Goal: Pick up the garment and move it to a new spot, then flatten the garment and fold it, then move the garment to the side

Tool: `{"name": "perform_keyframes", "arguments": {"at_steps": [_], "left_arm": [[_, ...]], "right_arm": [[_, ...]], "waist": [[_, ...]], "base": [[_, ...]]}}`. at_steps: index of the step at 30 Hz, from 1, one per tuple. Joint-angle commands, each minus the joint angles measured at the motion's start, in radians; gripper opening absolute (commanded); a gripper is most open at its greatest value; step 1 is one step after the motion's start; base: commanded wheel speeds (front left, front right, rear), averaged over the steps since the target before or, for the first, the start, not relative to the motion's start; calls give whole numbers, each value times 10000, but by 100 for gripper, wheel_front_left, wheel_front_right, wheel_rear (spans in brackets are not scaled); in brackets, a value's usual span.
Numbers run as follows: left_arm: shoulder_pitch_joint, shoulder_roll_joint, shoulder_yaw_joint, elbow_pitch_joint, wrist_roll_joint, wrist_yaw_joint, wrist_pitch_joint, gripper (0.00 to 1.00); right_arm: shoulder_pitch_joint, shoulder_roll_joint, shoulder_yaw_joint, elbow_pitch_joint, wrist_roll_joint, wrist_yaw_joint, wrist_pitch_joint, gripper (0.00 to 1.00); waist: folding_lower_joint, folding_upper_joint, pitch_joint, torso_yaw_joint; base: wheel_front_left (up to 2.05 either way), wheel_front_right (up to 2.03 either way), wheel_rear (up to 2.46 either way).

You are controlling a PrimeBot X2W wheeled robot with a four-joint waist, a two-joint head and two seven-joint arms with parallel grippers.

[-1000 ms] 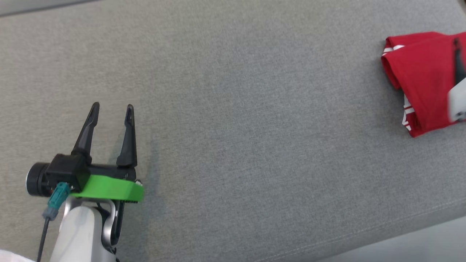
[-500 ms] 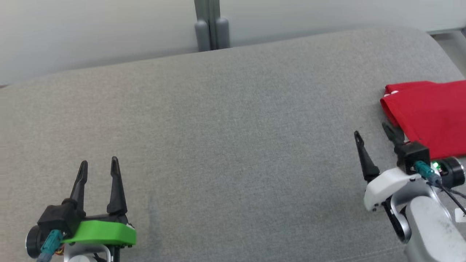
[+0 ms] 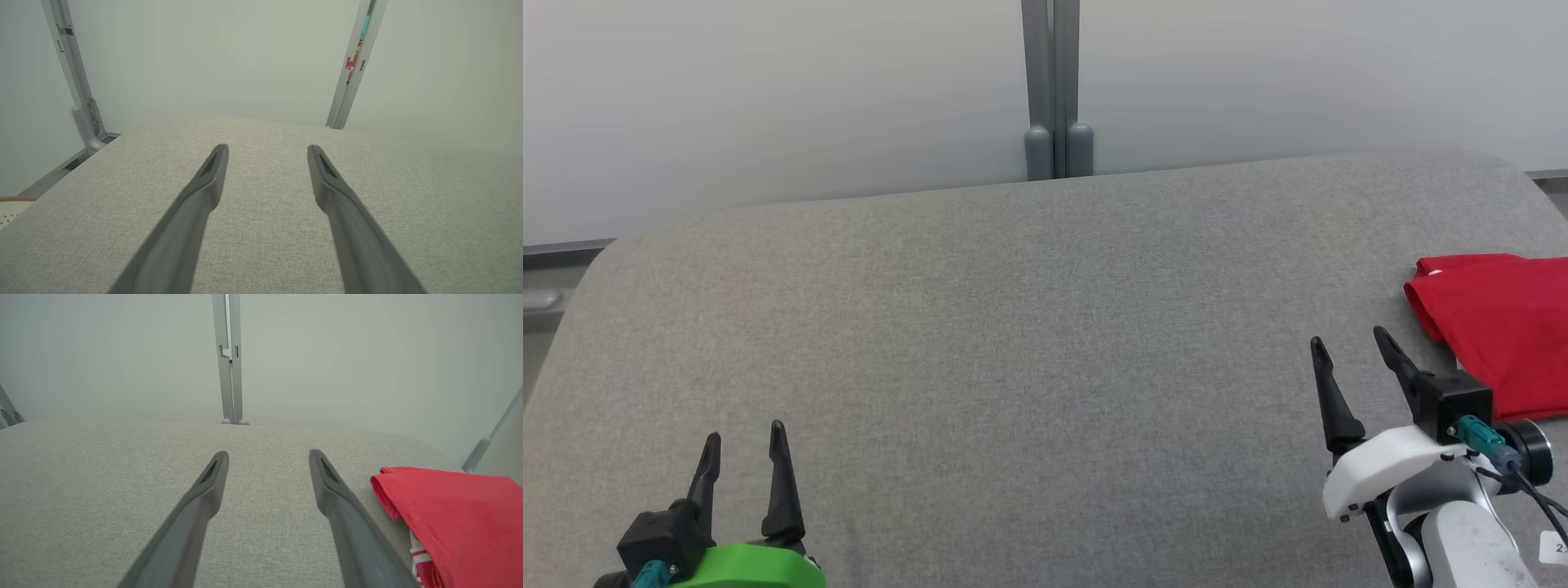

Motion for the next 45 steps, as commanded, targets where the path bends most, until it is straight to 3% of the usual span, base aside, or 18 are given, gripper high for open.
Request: {"name": "perform_keyframes", "arguments": {"at_steps": [1, 30, 31, 35, 45], "left_arm": [[131, 10, 2, 59, 35, -68, 5, 100], [-189, -9, -168, 225, 54, -248, 5, 100], [-88, -19, -158, 270, 1, -198, 1, 0], [-33, -74, -98, 585, -204, -194, 97, 0], [-224, -64, -7, 489, -2124, -216, 634, 0]], "right_arm": [[175, 39, -79, -77, 34, -21, 60, 100], [298, 173, 199, -199, 140, -21, 292, 100], [241, 175, 181, -134, 116, 0, 306, 0], [313, 244, 101, 179, 316, 0, 389, 0], [256, 295, -101, 176, 2459, -2, 695, 0]], "waist": [[0, 0, -55, -1], [0, 0, 37, -170], [0, 0, 37, -170], [0, 0, 41, -164], [0, 0, 71, -114]], "base": [[0, 0, 0], [0, 0, 0], [0, 0, 0], [0, 0, 0], [0, 0, 0]]}}
